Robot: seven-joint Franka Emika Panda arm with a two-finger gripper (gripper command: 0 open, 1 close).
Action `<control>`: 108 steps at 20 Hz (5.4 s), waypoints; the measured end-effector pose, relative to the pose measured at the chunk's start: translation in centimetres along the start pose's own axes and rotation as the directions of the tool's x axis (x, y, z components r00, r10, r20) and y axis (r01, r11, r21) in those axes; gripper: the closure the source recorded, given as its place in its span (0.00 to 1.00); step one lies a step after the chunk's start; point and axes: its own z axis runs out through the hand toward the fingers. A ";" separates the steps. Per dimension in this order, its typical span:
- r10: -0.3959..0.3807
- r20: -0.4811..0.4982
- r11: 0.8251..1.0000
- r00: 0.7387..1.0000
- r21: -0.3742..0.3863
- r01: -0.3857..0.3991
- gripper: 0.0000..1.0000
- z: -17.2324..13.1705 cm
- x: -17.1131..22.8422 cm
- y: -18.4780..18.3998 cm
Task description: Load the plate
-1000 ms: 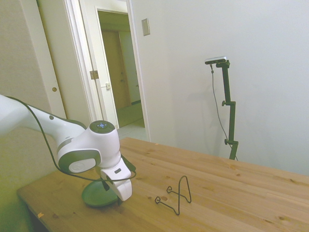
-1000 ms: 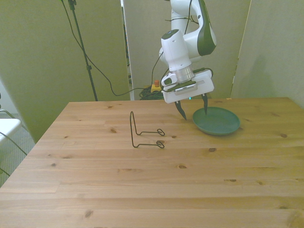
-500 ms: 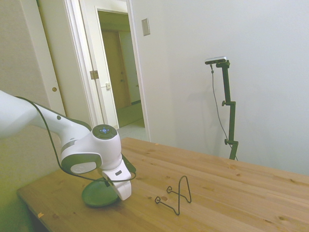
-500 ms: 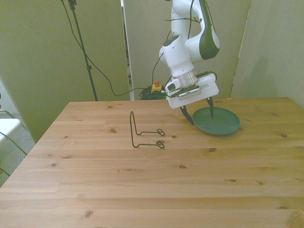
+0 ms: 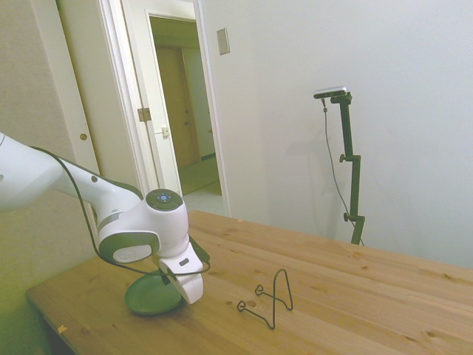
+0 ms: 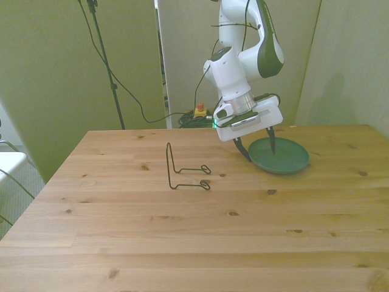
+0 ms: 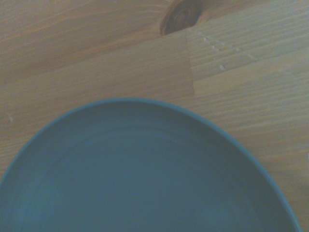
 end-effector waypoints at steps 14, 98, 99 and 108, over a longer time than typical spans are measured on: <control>0.002 0.042 0.997 0.999 -0.072 0.001 1.00 0.1 1.9 0.6; -0.413 -0.590 0.608 0.694 -0.746 -0.272 0.00 -12.8 10.8 -9.5; -0.415 -0.588 0.609 0.694 -0.746 -0.269 0.00 -12.7 10.7 -9.4; -0.331 -0.539 0.741 0.775 -0.656 -0.140 0.00 -20.6 3.9 -11.4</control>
